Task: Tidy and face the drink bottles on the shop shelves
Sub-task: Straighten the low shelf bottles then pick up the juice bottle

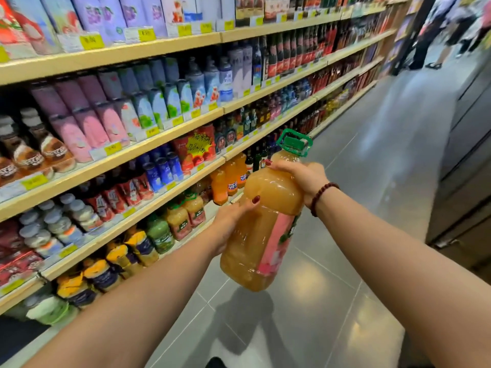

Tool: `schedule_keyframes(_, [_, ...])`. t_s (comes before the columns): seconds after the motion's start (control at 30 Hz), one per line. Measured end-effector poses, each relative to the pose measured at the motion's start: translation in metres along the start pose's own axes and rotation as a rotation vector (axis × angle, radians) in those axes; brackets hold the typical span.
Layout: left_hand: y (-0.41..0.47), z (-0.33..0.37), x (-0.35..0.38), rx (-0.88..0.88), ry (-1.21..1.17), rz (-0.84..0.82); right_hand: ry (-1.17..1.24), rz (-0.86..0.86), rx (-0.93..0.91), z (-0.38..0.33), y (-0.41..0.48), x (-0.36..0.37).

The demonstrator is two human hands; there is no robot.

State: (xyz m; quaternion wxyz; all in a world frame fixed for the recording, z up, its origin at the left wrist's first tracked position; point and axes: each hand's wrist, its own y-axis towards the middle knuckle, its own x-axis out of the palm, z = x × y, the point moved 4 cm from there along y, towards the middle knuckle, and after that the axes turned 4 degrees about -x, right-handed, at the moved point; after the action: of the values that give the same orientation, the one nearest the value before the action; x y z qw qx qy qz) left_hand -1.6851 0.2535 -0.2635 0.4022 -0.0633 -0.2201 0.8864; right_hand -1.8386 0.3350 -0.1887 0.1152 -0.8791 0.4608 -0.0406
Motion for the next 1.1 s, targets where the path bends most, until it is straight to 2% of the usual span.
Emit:
schedule_keyframes(0.47, [0.229, 0.075, 0.038, 0.003, 0.021, -0.119, -0.035, 0.019, 0.011, -0.037, 0.231, -0.016])
schedule_keyframes(0.67, [0.313, 0.093, 0.047, -0.002, -0.105, -0.098, -0.023, -0.067, -0.046, -0.046, 0.337, -0.004])
schedule_keyframes(0.9, [0.391, 0.112, 0.046, 0.008, -0.258, 0.106, -0.139, -0.328, 0.001, -0.05, 0.459, 0.042])
schedule_keyframes(1.1, [0.424, 0.112, 0.014, 0.025, -0.441, 0.283, -0.2, -0.605, 0.032, -0.043, 0.511, 0.117])
